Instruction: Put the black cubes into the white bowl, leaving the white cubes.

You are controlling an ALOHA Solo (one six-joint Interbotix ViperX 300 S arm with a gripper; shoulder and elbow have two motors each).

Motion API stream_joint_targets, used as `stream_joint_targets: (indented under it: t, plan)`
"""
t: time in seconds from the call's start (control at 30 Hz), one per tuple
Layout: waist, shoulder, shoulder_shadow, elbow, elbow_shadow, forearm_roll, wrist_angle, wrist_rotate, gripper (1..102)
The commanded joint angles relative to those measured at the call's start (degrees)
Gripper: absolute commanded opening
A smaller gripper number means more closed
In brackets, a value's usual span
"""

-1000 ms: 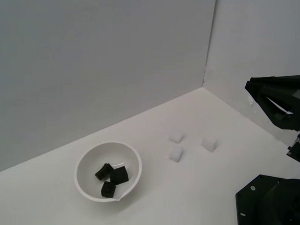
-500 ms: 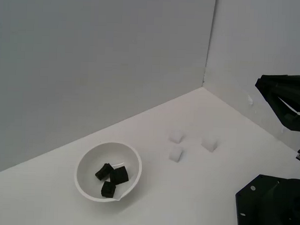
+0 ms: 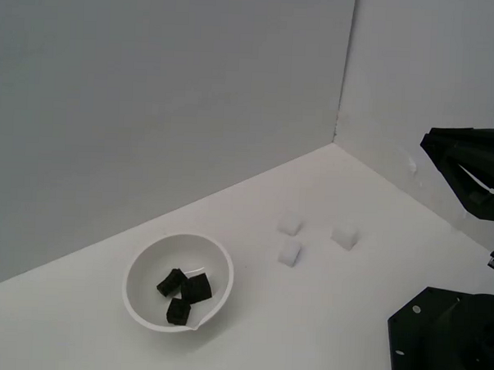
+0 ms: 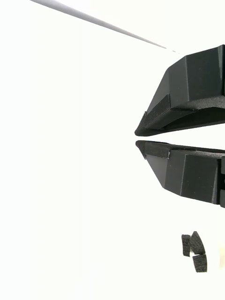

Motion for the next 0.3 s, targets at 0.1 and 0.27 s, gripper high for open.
stream_joint_targets:
  t: [0.1,0.27]
  plan:
    - [0.1,1.1,1.1,0.0,-0.2,-0.2,0.2,0.3,3]
    - [0.1,1.1,1.1,0.0,-0.2,-0.2,0.2,0.2,3]
